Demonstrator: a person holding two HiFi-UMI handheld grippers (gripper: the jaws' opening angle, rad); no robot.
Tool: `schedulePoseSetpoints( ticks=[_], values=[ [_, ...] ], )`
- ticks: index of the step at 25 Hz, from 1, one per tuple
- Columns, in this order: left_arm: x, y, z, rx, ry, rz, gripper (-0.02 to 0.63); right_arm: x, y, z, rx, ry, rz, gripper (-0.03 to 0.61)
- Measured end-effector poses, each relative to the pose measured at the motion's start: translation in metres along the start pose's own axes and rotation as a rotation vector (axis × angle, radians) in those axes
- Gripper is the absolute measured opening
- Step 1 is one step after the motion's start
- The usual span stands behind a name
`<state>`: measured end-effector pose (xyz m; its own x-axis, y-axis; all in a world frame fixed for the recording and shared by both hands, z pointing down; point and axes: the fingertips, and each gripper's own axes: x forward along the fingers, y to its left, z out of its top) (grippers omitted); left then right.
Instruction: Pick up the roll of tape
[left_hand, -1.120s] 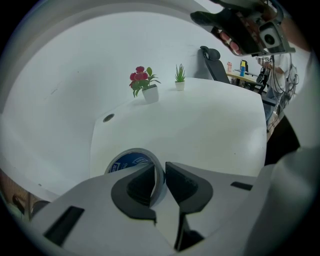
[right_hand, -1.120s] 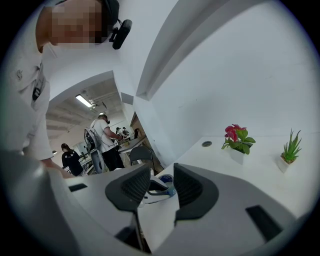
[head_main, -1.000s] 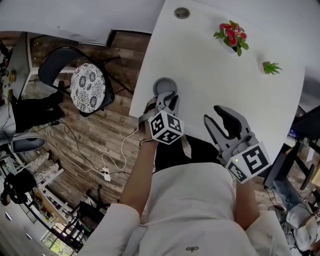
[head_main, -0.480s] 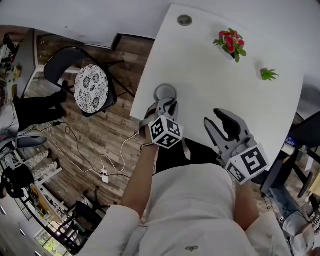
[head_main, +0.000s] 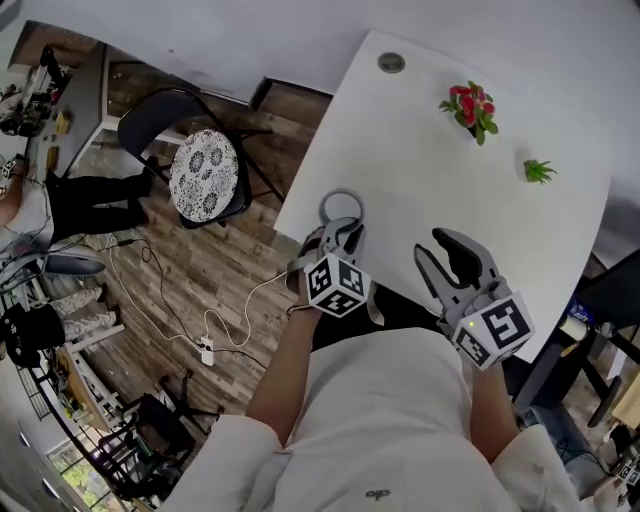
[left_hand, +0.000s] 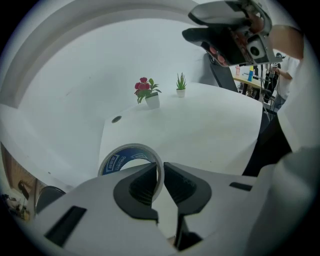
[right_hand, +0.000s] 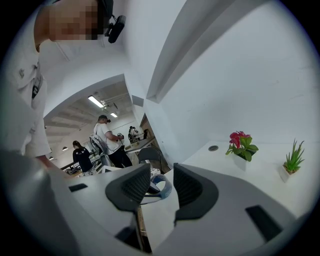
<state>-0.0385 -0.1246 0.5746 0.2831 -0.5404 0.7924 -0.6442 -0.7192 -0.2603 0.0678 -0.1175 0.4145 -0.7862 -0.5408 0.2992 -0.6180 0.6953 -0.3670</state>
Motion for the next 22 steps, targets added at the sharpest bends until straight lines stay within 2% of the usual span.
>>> schedulePoseSetpoints(
  ticks=[12,22],
  values=[
    [-0.063,-0.002,-0.005,-0.104,-0.106,0.028,0.057,0.01,0.031,-0.004,-0.034,0.013,0.025,0.141],
    [-0.123,0.03,-0.013,-0.215,-0.279,0.027,0.057,0.04,0.093,-0.001,-0.092,0.022,0.023,0.103]
  ],
)
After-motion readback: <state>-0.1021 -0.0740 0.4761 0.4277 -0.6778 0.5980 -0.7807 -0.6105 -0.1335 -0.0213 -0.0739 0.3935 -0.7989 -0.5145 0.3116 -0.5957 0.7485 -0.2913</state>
